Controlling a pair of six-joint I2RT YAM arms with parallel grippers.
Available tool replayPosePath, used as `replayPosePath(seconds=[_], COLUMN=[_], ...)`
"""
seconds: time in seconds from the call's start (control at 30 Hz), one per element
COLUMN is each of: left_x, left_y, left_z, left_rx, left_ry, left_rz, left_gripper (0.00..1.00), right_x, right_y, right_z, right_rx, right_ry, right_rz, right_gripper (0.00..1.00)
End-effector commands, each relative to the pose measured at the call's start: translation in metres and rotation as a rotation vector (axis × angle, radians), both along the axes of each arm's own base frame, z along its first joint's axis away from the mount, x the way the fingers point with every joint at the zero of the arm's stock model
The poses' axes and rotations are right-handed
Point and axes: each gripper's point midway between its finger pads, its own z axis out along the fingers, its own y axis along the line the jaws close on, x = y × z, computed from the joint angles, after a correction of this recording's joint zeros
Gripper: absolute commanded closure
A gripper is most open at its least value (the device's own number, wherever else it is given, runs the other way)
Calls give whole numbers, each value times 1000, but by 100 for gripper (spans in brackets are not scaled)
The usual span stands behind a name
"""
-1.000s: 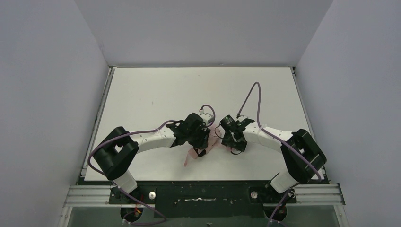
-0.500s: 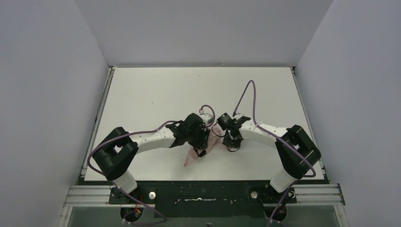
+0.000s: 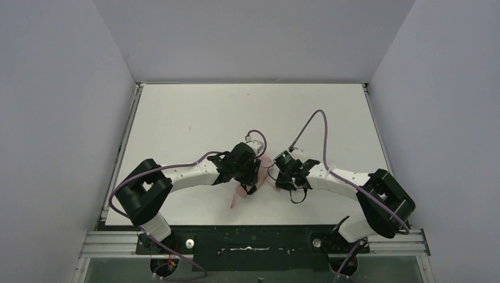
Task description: Put away the umbrella
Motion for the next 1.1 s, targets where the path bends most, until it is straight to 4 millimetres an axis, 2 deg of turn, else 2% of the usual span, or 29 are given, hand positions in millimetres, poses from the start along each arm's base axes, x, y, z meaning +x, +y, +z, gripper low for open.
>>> replayPosePath(seconds=[0.0,0.07,0.33,0.5,0.6,0.73,0.8,0.93,1.07], left_x=[23,28,41,46,43,30,18,3,-9], left_y=[19,23,41,53,57,53,46,44,41], left_z=[12,15,26,29,26,20,15,2,-12], left_rx=[71,85,118,169,204,284,311,396,459], left_ry=[-75,-86,-112,-146,-163,-223,-256,-310,-343], left_rz=[142,163,201,221,208,154,112,72,32], left_gripper=[100,100,100,100,100,100,100,100,100], right_x=[-71,-81,-102,-109,-106,-94,-93,-100,-116], right_y=[-11,-14,-61,-71,-66,-34,-26,-31,-36], right_z=[-31,-32,-30,-27,-21,-1,6,5,-10], right_rx=[-40,-41,-142,-135,-83,88,130,105,55], right_ry=[191,193,166,156,121,50,41,72,161], right_rz=[41,37,-33,-50,-59,-9,10,28,77], right_gripper=[100,100,100,100,100,100,100,100,100])
